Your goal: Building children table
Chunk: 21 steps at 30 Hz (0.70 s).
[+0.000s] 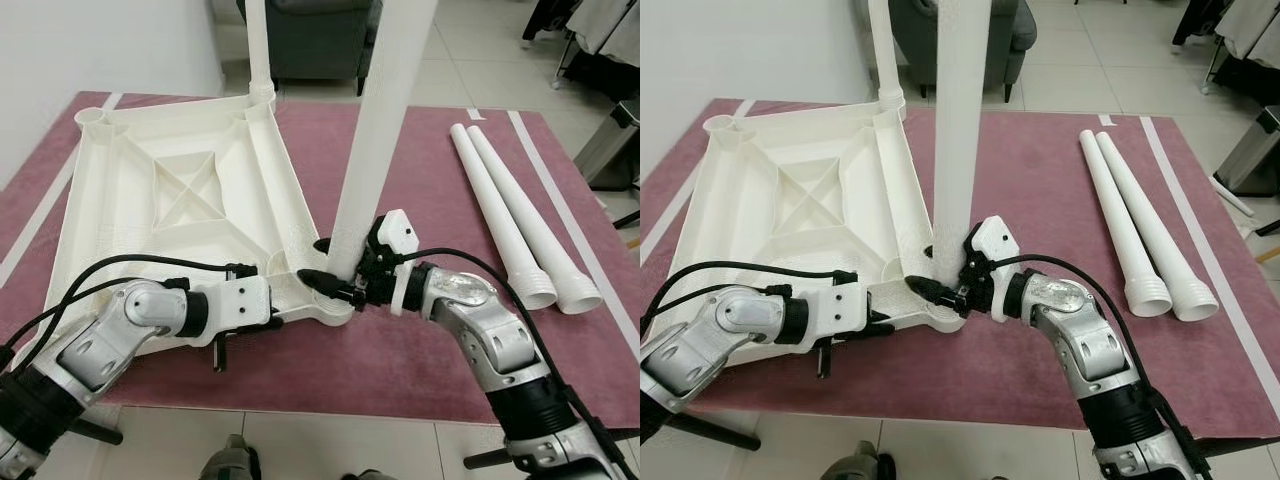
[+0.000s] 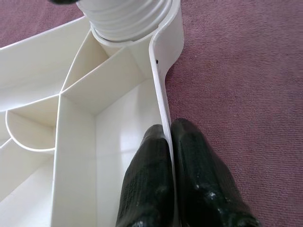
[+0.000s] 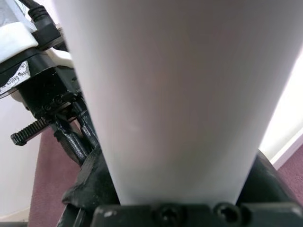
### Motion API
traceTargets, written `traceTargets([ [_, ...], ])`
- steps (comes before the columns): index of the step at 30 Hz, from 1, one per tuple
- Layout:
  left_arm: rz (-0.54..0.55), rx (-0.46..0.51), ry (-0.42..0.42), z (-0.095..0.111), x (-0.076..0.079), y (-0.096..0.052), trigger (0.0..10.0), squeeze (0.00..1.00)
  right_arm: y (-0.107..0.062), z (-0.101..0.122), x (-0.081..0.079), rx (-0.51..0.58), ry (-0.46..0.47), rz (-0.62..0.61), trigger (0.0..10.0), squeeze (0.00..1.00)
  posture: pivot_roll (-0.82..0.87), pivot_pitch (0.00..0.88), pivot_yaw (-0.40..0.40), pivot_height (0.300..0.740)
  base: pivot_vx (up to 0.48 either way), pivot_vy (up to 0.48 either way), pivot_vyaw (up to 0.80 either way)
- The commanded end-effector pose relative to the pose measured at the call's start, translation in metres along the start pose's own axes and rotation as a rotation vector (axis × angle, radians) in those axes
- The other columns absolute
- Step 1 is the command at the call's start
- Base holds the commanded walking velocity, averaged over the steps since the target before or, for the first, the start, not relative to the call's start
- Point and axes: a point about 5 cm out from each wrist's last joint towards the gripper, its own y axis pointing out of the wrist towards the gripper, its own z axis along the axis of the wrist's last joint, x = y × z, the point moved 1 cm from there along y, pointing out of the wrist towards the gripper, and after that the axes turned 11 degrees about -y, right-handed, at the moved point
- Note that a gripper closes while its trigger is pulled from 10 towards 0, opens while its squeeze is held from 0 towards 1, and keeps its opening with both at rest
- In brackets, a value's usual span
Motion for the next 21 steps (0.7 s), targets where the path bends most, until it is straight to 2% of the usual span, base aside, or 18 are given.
traceTargets([
  [1,-0.195,0.005,0.120,0.012,0.018,-0.002,0.0,0.00,-0.007,0.003,0.004,0.013,0.008,0.010,0.0,0.00,0.15,0.069,0.015,0.740,0.000,0.000,0.00],
  [4,-0.169,0.022,0.100,0.014,0.016,-0.002,0.0,0.00,-0.008,0.002,-0.001,0.026,0.032,0.042,0.0,0.00,0.15,0.066,0.016,0.740,0.000,0.000,0.00],
  [6,-0.149,0.040,0.088,0.017,0.014,0.001,0.0,0.00,-0.006,-0.002,0.001,0.007,0.039,0.002,0.0,0.00,0.14,0.065,0.017,0.740,0.000,0.000,0.00],
  [9,-0.083,0.108,0.056,0.028,0.005,0.014,0.0,0.00,0.000,-0.020,0.011,-0.106,0.014,-0.189,0.0,0.00,0.14,0.063,0.021,0.740,0.000,0.000,0.00],
  [11,-0.083,0.108,0.056,0.028,0.005,0.014,0.0,0.00,0.000,-0.020,0.011,-0.106,0.014,-0.189,0.0,0.00,0.14,0.063,0.021,0.740,0.000,0.000,0.00],
  [12,-0.062,0.130,0.047,0.033,0.000,0.020,0.0,0.00,0.002,-0.030,0.016,-0.165,0.026,-0.292,0.0,0.00,0.13,0.062,0.024,0.740,0.000,0.000,0.00],
  [13,-0.062,0.130,0.047,0.033,0.000,0.020,0.0,0.00,0.002,-0.030,0.016,-0.165,0.026,-0.292,0.0,0.00,0.13,0.062,0.024,0.740,0.000,0.000,0.00],
  [15,-0.020,0.188,0.028,0.049,-0.011,0.040,0.0,0.00,0.004,-0.052,0.023,-0.305,0.076,-0.601,0.0,0.00,0.12,0.065,0.029,0.740,0.000,0.000,0.00],
  [17,-0.020,0.188,0.028,0.049,-0.011,0.040,0.0,0.00,0.004,-0.052,0.023,-0.305,0.076,-0.601,0.0,0.00,0.12,0.065,0.029,0.740,0.000,0.000,0.00],
  [19,-0.004,0.203,0.024,0.055,-0.016,0.047,0.0,0.00,0.005,-0.057,0.023,-0.340,0.082,-0.691,0.0,0.00,0.12,0.066,0.034,0.740,0.000,0.000,0.00],
  [20,-0.004,0.203,0.024,0.055,-0.016,0.047,0.0,0.00,0.005,-0.057,0.023,-0.340,0.082,-0.691,0.0,0.00,0.12,0.066,0.034,0.740,0.000,0.000,0.00],
  [21,0.005,0.209,0.022,0.058,-0.020,0.052,0.0,0.00,0.005,-0.060,0.026,-0.366,0.099,-0.770,0.0,0.00,0.12,0.066,0.037,0.740,0.000,0.000,0.00],
])
